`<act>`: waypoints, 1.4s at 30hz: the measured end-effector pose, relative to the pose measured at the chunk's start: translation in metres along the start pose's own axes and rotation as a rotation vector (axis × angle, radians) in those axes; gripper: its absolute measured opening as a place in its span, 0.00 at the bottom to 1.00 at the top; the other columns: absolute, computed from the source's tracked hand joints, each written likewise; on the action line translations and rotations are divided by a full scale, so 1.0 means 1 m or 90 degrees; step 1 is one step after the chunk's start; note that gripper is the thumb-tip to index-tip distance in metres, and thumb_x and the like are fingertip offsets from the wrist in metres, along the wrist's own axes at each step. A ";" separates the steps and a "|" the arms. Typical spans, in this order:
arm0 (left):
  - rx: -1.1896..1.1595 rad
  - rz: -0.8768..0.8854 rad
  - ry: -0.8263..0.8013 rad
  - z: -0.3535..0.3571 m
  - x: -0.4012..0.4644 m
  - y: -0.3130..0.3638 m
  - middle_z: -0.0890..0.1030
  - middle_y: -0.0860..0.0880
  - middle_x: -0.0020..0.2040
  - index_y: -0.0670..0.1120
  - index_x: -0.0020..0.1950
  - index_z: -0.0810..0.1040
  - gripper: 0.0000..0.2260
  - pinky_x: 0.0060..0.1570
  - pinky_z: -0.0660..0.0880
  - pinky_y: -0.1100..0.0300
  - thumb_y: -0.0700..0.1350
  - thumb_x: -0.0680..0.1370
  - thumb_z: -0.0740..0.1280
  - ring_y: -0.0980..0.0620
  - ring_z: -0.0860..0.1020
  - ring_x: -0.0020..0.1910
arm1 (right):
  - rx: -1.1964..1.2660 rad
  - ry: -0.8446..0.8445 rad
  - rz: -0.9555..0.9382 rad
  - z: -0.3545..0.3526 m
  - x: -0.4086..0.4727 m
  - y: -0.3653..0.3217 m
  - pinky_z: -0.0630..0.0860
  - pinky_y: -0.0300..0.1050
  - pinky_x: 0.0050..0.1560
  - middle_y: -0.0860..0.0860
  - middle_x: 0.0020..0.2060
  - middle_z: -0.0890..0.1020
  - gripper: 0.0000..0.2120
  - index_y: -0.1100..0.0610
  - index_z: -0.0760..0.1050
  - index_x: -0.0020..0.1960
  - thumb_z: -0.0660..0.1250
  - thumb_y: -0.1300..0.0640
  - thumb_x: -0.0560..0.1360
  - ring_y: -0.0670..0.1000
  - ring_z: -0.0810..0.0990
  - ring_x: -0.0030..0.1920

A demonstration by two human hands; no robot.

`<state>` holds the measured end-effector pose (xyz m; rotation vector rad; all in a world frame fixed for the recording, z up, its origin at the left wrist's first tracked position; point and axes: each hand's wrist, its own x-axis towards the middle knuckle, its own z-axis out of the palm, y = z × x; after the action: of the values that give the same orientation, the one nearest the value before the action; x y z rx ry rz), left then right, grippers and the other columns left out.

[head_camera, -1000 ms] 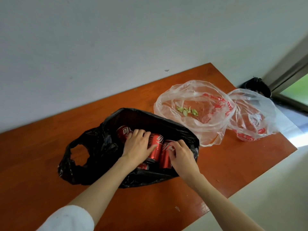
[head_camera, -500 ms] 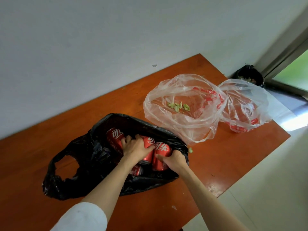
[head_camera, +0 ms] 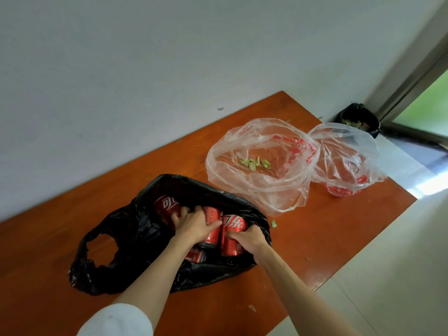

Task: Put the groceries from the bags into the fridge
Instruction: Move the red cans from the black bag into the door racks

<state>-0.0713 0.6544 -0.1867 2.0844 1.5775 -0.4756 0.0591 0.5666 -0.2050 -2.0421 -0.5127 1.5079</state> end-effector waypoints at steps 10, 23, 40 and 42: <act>-0.011 -0.009 -0.017 0.004 0.000 0.006 0.67 0.45 0.69 0.43 0.69 0.63 0.33 0.67 0.52 0.45 0.61 0.72 0.65 0.42 0.58 0.70 | -0.085 -0.054 -0.135 -0.016 -0.024 0.020 0.77 0.37 0.46 0.52 0.60 0.76 0.34 0.57 0.65 0.67 0.76 0.54 0.66 0.49 0.77 0.54; -0.431 0.133 0.000 -0.019 -0.078 -0.030 0.75 0.51 0.52 0.45 0.67 0.65 0.30 0.46 0.71 0.61 0.46 0.70 0.74 0.54 0.75 0.48 | 0.275 -0.129 -0.177 -0.038 -0.095 0.025 0.76 0.53 0.59 0.52 0.53 0.81 0.37 0.57 0.70 0.63 0.78 0.48 0.58 0.54 0.80 0.55; -0.858 0.323 -0.483 0.014 -0.206 0.216 0.84 0.42 0.49 0.42 0.60 0.73 0.39 0.40 0.80 0.55 0.52 0.53 0.81 0.46 0.83 0.46 | 0.776 0.089 -0.353 -0.211 -0.261 0.159 0.81 0.49 0.40 0.58 0.46 0.84 0.42 0.63 0.74 0.58 0.82 0.49 0.48 0.55 0.84 0.43; -0.828 0.321 -0.501 0.036 -0.230 0.263 0.83 0.42 0.49 0.40 0.61 0.73 0.32 0.42 0.81 0.54 0.52 0.62 0.75 0.46 0.83 0.45 | 0.778 0.148 -0.354 -0.245 -0.289 0.190 0.81 0.47 0.40 0.57 0.46 0.84 0.37 0.63 0.73 0.59 0.79 0.49 0.55 0.54 0.84 0.44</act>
<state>0.1185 0.3932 -0.0482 0.9659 0.5175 0.0006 0.2028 0.1983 -0.0534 -0.9562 0.0052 0.8378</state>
